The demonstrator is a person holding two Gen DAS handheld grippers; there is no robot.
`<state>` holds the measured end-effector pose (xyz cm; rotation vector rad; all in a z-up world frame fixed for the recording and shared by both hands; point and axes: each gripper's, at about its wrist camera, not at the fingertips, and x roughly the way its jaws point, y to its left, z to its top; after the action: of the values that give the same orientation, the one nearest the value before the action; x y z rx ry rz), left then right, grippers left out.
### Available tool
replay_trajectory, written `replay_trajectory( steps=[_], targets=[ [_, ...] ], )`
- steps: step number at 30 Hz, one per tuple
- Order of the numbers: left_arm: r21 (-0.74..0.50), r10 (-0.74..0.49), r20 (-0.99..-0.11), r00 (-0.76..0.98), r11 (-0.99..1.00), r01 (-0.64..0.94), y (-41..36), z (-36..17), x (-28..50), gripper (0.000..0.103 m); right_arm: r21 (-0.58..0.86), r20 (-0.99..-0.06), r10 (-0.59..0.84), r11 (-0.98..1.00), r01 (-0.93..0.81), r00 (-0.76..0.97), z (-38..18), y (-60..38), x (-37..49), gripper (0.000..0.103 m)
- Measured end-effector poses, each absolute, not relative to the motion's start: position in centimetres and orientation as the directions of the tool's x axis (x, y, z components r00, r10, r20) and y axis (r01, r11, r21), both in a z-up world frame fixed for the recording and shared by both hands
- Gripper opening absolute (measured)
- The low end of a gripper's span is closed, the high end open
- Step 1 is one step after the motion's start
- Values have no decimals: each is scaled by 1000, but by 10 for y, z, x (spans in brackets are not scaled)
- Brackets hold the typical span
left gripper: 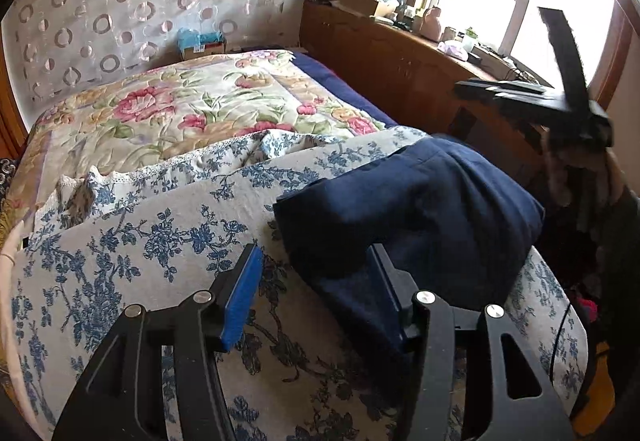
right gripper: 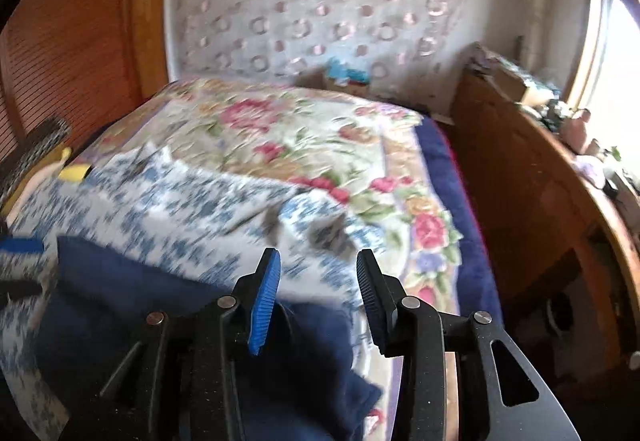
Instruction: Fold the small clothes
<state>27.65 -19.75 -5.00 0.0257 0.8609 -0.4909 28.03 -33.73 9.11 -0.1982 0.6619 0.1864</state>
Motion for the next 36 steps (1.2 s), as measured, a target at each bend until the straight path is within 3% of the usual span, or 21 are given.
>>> replay_trajectory(
  steps=[3,6,8,15,26,31,36],
  targets=[
    [-169,-394,-744,540,893,418,-198,-56,286,55,-112,-610,103,970,-214,785,102,-344,263,45],
    [-179,-394,-752,528,894,411,-200,-62,296,55,-62,-623,140,972,-227,770,97,-352,241,59],
    [-191,-398,-758,516,893,409,-202,-65,303,55,-24,-650,163,972,-234,742,84,-361,229,64],
    [-200,-397,-780,483,890,409,-215,-80,322,55,49,-720,197,971,-235,666,55,-376,208,64],
    [-231,-432,-768,473,876,424,-221,-80,326,55,163,-741,271,960,-227,614,48,-388,229,65],
    [-262,-466,-759,454,858,443,-225,-80,326,47,169,-736,272,961,-221,620,40,-387,232,66],
    [-277,-477,-757,447,854,441,-222,-80,328,31,133,-729,227,972,-192,646,40,-383,230,66]
  ],
)
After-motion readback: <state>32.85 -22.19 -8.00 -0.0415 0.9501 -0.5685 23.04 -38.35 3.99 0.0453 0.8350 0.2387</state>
